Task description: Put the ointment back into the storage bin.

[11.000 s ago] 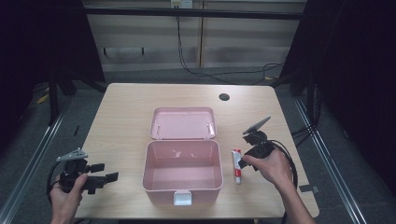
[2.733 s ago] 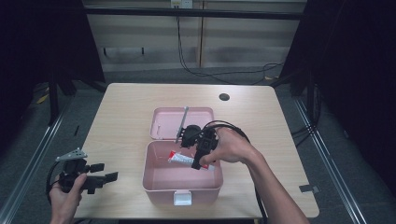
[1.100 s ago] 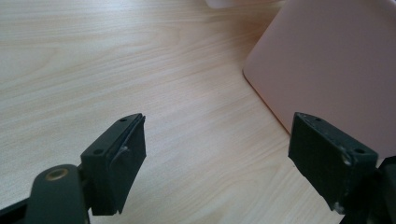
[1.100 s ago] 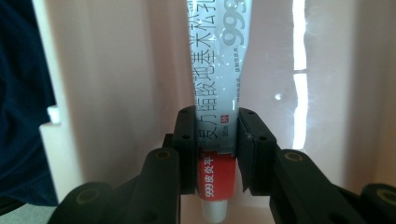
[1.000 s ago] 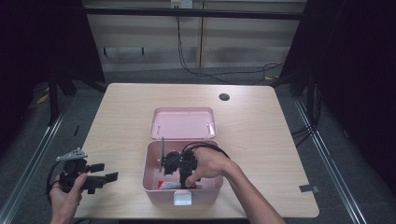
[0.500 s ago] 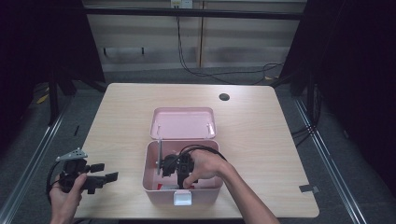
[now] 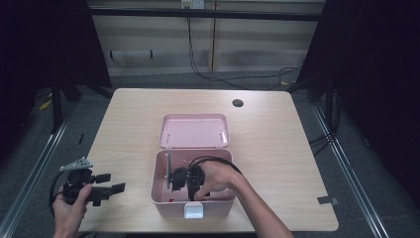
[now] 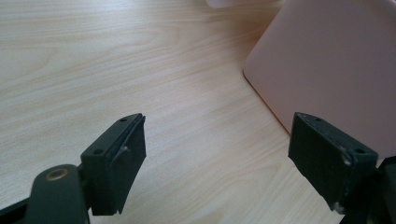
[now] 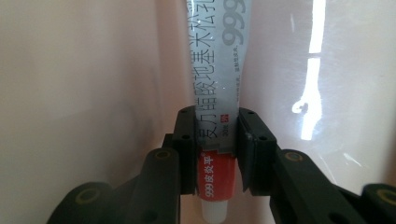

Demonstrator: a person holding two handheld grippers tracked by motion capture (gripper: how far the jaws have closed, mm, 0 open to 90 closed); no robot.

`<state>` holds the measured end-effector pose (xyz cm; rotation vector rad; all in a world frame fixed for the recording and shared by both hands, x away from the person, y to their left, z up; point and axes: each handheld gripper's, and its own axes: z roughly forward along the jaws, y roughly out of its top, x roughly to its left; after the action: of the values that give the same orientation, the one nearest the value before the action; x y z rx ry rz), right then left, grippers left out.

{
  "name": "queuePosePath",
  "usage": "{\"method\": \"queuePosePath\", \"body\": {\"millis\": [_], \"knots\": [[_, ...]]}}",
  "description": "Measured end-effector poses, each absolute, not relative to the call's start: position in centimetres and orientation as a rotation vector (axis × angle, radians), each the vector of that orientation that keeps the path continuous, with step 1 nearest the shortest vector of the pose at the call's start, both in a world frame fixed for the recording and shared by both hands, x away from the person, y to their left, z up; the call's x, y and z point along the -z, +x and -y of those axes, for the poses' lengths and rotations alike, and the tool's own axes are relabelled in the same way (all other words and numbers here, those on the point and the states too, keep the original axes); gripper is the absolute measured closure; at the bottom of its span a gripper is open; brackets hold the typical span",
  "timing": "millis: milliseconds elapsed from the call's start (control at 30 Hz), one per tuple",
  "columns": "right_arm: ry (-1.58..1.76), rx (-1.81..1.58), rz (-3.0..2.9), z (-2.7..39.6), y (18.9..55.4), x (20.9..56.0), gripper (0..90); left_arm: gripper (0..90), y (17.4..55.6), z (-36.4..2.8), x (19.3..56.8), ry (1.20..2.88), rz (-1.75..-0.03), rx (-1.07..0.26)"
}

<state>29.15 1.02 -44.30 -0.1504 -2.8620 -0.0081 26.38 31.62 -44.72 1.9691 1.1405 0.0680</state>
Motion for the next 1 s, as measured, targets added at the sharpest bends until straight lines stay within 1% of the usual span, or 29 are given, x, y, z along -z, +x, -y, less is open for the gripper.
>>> {"method": "queuePosePath", "body": {"millis": [567, 1000], "knots": [[-0.163, 0.005, 2.849, -0.7, 29.2, 44.5, 70.7, 18.9, 26.4, -31.7, 44.7, 1.966, -1.141, -0.071], [-0.19, 0.012, 2.868, 0.0, 29.3, 43.5, 66.9, 18.9, 26.4, -31.6, 44.7, 1.967, -1.142, -0.068]]}}
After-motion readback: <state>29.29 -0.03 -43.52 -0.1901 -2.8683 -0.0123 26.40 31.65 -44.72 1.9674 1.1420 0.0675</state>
